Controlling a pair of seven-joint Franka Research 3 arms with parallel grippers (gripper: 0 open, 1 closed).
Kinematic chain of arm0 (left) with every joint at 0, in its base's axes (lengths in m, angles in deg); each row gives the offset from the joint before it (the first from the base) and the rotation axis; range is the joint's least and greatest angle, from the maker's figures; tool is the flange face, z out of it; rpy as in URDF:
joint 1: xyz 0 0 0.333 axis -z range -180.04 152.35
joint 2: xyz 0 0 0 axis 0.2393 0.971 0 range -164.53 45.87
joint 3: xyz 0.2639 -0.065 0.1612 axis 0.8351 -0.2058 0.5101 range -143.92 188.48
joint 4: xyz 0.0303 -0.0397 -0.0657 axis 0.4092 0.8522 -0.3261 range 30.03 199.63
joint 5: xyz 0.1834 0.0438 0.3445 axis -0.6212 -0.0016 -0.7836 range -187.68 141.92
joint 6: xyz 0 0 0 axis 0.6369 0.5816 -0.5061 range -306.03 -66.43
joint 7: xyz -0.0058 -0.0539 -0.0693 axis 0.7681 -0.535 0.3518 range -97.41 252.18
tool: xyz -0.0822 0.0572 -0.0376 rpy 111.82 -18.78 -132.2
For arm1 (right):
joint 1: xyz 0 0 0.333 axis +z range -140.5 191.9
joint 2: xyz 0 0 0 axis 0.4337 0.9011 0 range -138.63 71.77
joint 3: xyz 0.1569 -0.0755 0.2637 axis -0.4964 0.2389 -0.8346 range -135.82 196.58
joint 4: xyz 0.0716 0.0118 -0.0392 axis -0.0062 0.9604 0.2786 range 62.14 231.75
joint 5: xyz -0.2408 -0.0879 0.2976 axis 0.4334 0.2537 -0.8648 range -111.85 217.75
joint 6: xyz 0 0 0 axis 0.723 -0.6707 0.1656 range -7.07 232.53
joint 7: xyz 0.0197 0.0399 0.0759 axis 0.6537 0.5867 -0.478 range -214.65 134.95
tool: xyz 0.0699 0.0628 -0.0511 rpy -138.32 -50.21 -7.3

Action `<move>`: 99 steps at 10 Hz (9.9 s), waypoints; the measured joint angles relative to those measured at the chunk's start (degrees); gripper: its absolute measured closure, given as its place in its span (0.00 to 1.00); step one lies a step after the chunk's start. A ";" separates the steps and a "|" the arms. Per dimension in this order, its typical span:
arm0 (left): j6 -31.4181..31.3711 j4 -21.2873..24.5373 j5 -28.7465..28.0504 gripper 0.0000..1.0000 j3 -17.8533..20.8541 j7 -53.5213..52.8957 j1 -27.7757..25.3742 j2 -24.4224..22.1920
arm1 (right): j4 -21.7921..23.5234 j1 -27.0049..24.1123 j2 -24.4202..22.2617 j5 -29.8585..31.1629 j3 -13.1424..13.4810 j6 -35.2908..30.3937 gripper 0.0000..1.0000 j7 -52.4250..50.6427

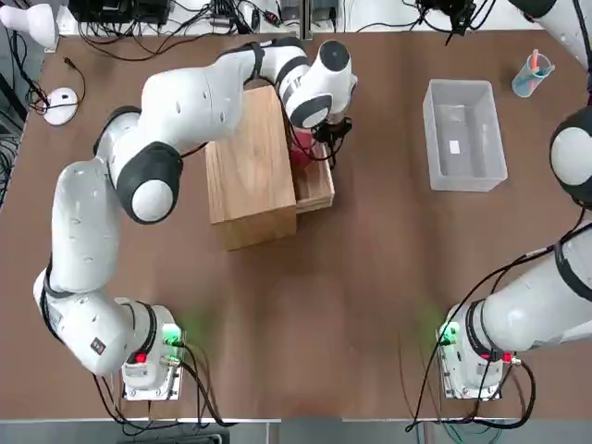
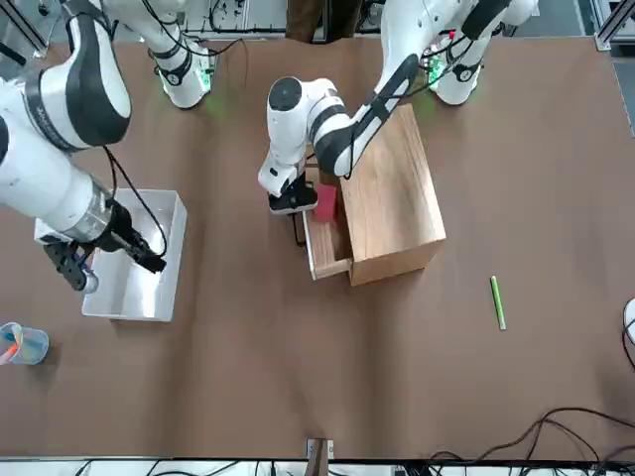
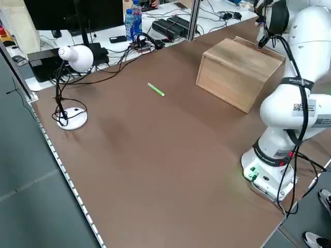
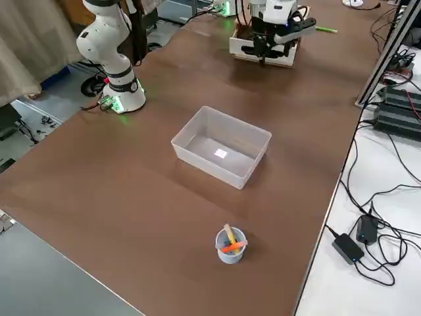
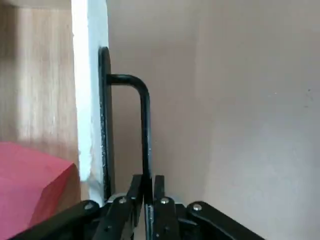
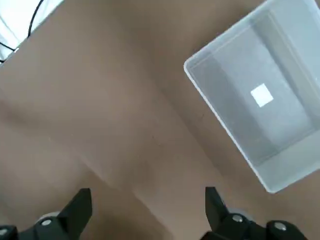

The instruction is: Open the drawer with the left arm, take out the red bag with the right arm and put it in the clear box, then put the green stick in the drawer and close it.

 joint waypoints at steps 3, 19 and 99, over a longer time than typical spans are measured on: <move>-2.63 -1.95 0.01 0.82 -0.27 0.06 0.77 1.03 | 0.09 3.79 -0.91 -0.06 -0.07 -2.80 0.00 15.73; 15.09 17.82 19.47 0.10 10.04 -45.81 -27.57 -28.86 | 8.19 29.90 -1.23 -6.52 -0.34 3.95 0.00 71.90; 32.93 17.66 27.00 0.00 23.92 -72.95 -32.47 -46.93 | 23.15 -5.23 -2.09 2.38 2.36 11.67 0.20 -27.72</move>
